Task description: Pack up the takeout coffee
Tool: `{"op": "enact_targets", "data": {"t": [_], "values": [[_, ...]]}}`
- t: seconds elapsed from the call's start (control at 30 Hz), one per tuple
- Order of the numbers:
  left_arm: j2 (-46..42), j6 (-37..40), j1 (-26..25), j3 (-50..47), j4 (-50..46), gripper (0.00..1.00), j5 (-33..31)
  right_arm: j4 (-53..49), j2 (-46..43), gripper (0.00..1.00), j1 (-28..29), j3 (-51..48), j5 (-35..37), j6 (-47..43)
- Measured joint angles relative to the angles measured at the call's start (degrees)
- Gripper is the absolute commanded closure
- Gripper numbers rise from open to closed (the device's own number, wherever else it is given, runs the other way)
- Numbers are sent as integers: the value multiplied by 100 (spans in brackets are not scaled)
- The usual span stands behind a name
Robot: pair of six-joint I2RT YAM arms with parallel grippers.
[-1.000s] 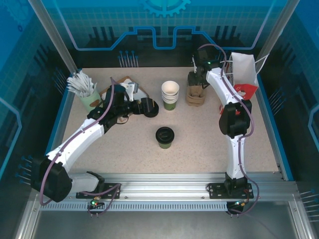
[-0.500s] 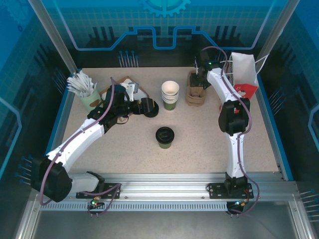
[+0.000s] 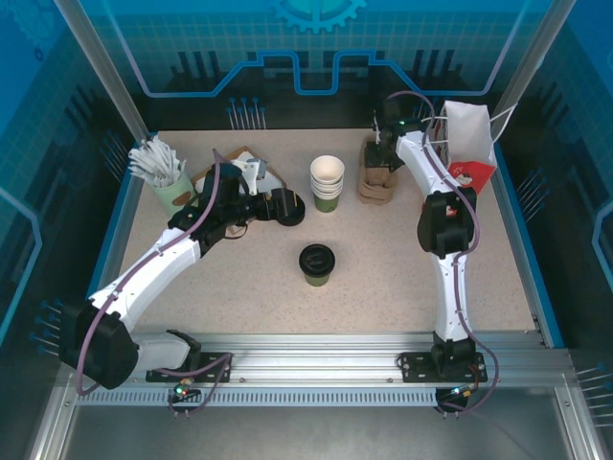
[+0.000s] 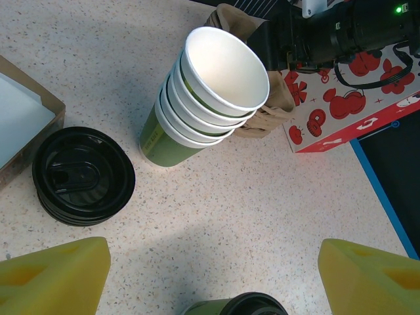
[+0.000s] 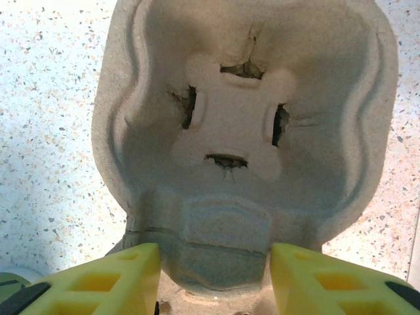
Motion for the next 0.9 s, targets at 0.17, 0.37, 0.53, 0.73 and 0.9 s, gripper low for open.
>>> {"op": "enact_targets", "data": {"t": [0.17, 0.37, 0.53, 0.73, 0.9], "values": [[0, 0, 0, -2, 0, 16, 0, -22, 13, 58, -2, 46, -44, 0], [0, 2, 0, -2, 0, 16, 0, -90, 107, 62, -17, 227, -111, -2], [0, 2, 0, -2, 0, 16, 0, -133, 107, 61, -31, 256, -129, -9], [0, 0, 0, -9, -2, 16, 0, -173, 107, 58, -31, 280, -125, -46], [-2, 2, 0, -39, 2, 16, 0, -192, 116, 57, -31, 286, -127, -50]]}}
